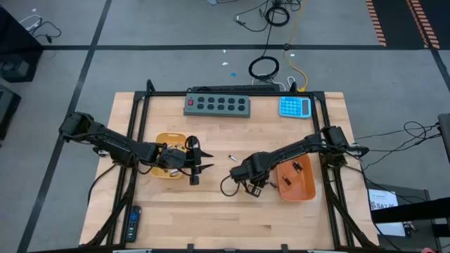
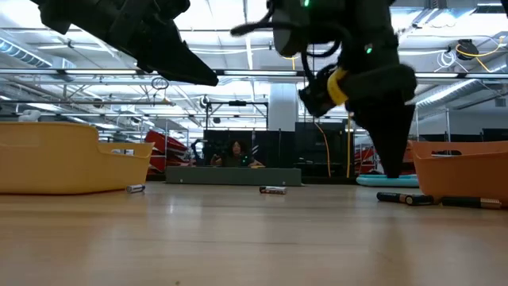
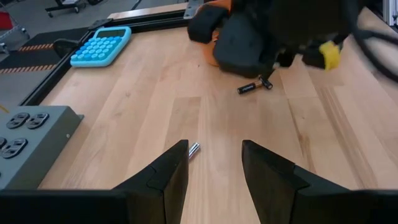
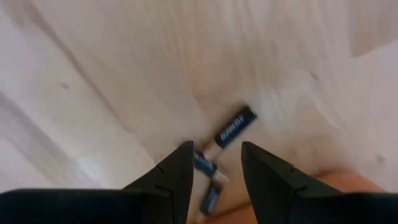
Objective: Sort batteries
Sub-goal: Put the black battery into the orange bin
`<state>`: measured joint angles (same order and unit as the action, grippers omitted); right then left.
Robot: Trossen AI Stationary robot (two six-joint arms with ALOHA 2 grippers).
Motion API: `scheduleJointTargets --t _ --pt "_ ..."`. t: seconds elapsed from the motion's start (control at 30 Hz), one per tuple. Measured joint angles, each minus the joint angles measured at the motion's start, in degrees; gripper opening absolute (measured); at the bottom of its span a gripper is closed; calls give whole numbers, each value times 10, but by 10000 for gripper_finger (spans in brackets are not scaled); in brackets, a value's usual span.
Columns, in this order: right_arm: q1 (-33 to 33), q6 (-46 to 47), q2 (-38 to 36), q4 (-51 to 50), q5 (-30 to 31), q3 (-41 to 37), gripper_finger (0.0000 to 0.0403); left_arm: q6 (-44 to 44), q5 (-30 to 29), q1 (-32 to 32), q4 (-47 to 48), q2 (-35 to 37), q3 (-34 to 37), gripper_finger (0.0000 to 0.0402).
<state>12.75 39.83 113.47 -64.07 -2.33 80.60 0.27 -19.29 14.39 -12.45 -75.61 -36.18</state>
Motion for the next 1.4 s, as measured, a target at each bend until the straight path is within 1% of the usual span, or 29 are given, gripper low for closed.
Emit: scheduleJointTargets --t 0.13,0.23,0.3,0.5,0.57,0.63,0.77,0.8,0.97,1.03,1.1,1.17,1.23,1.4 --pt "-22 -2 0 15 -8 -30 125 0 0 0 4 0 0 159" --pt "-31 -5 1 47 -11 -49 125 0 0 0 12 0 0 159" --pt "-34 -8 0 63 -22 -61 125 0 0 0 15 0 0 159" --pt "-36 -10 -5 111 -27 -94 119 0 -3 0 17 0 0 159" --pt "-36 -12 -4 115 -27 -100 105 1 -3 0 17 0 0 159" --pt "-36 -19 -4 117 -25 -104 82 0 -3 0 16 0 0 159" --pt "-33 -37 -4 118 -22 -105 22 1 -3 0 15 0 0 159" --pt "-33 -41 -4 120 -22 -106 14 1 -3 0 15 0 0 159" --pt "-33 -57 -9 127 -21 -104 8 1 -3 0 15 0 0 159" --pt "-30 -58 -24 125 -3 -99 5 1 -4 0 14 0 0 159" --pt "-22 -52 -50 138 47 -97 4 1 -4 0 15 0 0 159" --pt "-17 -35 -96 139 81 -92 3 1 -4 0 15 0 0 159" --pt "-7 -11 -137 111 122 -92 3 1 -5 0 15 0 0 159" --pt "44 90 -207 9 159 -93 3 3 -7 0 14 0 0 159"
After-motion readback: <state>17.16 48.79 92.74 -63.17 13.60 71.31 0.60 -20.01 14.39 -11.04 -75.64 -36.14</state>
